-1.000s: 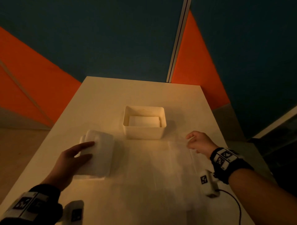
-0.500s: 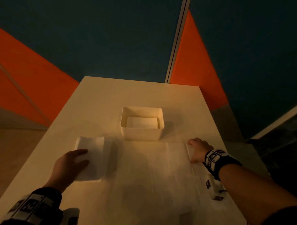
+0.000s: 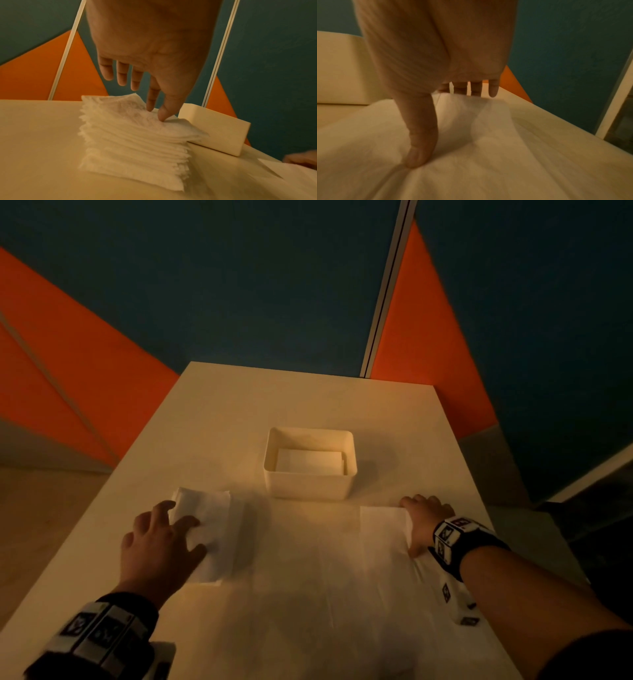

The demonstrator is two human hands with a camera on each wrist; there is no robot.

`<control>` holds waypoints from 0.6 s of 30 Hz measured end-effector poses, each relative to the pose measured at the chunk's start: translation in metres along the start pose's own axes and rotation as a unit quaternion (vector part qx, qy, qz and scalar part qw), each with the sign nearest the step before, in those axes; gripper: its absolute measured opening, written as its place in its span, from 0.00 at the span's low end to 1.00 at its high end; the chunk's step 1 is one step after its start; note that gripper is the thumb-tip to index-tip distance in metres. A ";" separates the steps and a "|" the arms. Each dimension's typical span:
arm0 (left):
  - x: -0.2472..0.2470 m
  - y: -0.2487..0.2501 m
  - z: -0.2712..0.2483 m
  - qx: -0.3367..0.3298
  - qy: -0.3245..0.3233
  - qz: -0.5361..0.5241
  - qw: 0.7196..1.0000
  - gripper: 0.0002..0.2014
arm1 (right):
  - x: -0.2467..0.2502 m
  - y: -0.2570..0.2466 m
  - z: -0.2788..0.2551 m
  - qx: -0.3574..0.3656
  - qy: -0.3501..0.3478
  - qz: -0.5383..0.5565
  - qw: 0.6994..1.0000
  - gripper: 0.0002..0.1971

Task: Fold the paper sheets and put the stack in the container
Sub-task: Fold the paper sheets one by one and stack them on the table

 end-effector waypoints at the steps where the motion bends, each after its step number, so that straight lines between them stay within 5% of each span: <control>1: 0.000 0.001 0.000 -0.002 0.001 0.004 1.000 0.24 | 0.001 0.000 -0.001 0.002 0.005 -0.006 1.000 0.45; 4: 0.001 0.006 0.000 -0.007 0.006 0.019 1.000 0.25 | 0.005 0.000 -0.006 0.015 0.026 -0.026 0.999 0.41; 6: 0.001 0.009 0.000 -0.016 0.012 0.023 1.000 0.27 | 0.012 0.000 -0.010 0.023 0.049 -0.014 0.998 0.29; 11: 0.003 0.025 0.004 -0.030 0.010 -0.009 0.999 0.29 | 0.045 0.004 -0.025 0.049 0.028 0.160 0.985 0.05; 15: 0.000 0.044 0.008 -0.059 -0.023 -0.162 0.985 0.24 | 0.074 -0.005 -0.039 0.061 0.030 0.349 0.935 0.05; 18: -0.002 0.066 0.007 -0.004 -0.159 -0.331 0.930 0.20 | 0.090 -0.020 -0.052 0.058 0.049 0.493 0.867 0.07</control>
Point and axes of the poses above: each hand's wrist, its own z-axis towards the middle knuckle, its own x-axis out of the back of the hand, y = z × x, the point moved 2 cm from there along z, towards the middle knuckle, and after that the axes turned 11 degrees about y, right-handed, at the moved point
